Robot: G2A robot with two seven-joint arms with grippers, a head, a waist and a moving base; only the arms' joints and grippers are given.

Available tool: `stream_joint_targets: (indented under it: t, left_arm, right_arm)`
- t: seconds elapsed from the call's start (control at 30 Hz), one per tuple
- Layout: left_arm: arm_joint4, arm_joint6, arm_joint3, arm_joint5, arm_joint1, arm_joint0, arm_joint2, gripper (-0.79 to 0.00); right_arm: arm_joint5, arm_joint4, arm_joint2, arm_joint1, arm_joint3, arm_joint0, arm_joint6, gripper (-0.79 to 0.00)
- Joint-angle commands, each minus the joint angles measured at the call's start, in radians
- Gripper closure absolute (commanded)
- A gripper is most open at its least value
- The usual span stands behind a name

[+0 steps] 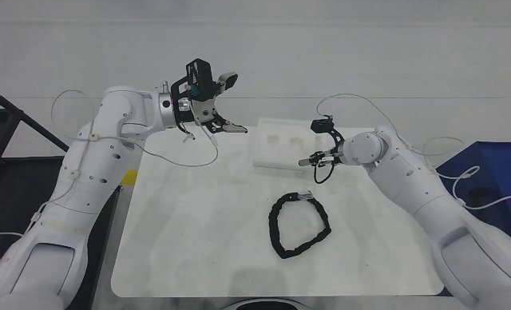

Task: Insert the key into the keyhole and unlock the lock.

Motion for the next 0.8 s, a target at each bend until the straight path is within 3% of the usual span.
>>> stream_joint_targets:
  t: [0.0,0.23,0.43,0.77]
  left_arm:
    - [0.0,0.0,0.0,0.0,0.0,0.0,0.0,-0.785]
    - [0.0,0.0,0.0,0.0,0.0,0.0,0.0,-0.785]
    - [0.0,0.0,0.0,0.0,0.0,0.0,0.0,-0.785]
    - [0.0,0.0,0.0,0.0,0.0,0.0,0.0,-0.785]
  right_arm:
    - [-0.003,-0.003,-0.002,-0.007,0.015,0.004,-0.003,-0.785]
    - [-0.009,-0.005,-0.001,-0.034,0.083,0.019,-0.027,-0.785]
    - [-0.009,0.004,0.002,-0.055,0.139,0.028,-0.022,-0.548]
    - [0.017,-0.022,0.004,-0.084,0.202,0.041,-0.044,-0.382]
